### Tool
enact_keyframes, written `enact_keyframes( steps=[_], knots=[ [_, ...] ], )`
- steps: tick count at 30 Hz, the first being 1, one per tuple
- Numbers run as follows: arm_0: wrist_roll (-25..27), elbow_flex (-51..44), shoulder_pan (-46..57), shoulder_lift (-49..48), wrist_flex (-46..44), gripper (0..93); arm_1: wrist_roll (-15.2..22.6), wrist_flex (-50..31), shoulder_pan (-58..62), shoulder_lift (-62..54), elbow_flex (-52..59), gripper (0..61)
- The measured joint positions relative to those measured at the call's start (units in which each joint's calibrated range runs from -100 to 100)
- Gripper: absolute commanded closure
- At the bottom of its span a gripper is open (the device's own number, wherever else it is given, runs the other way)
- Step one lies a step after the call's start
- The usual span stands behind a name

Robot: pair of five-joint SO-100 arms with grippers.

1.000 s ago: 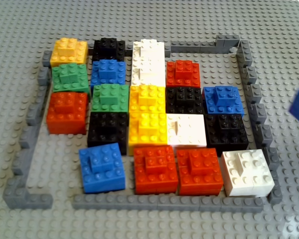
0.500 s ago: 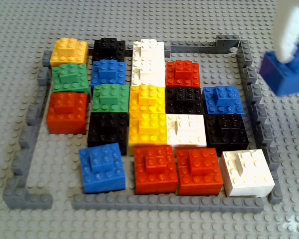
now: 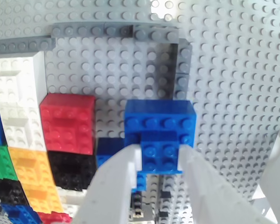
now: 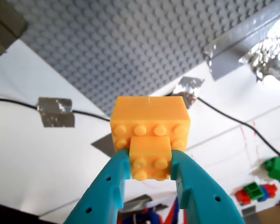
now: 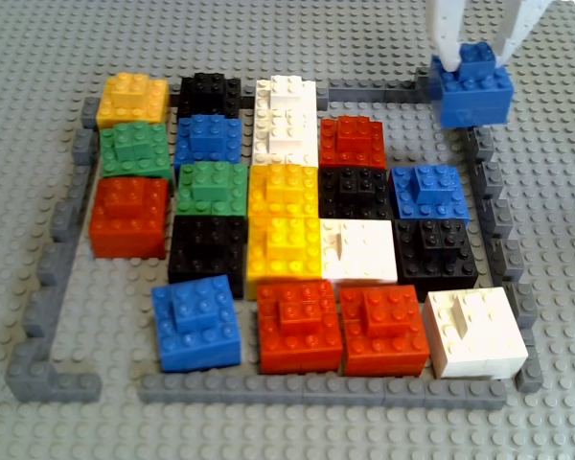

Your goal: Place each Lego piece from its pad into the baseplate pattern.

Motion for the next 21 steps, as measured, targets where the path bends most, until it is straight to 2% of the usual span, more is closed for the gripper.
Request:
enact_keyframes(
  steps=[8, 12, 21],
  knots=[
    [0.0, 10.9, -8.2, -6.3, 0.1, 90.8, 0.0, -6.9, 3.5, 10.7, -8.4, 61.2],
    [0.0, 11.4, -11.8, -6.3, 0.1, 90.8, 0.0, -9.9, 3.1, 13.0, -8.8, 61.2],
    [-0.7, 22.7, -19.2, -6.3, -1.7, 90.8, -1.4, -15.0, -0.5, 14.2, -7.9, 61.2]
  ],
)
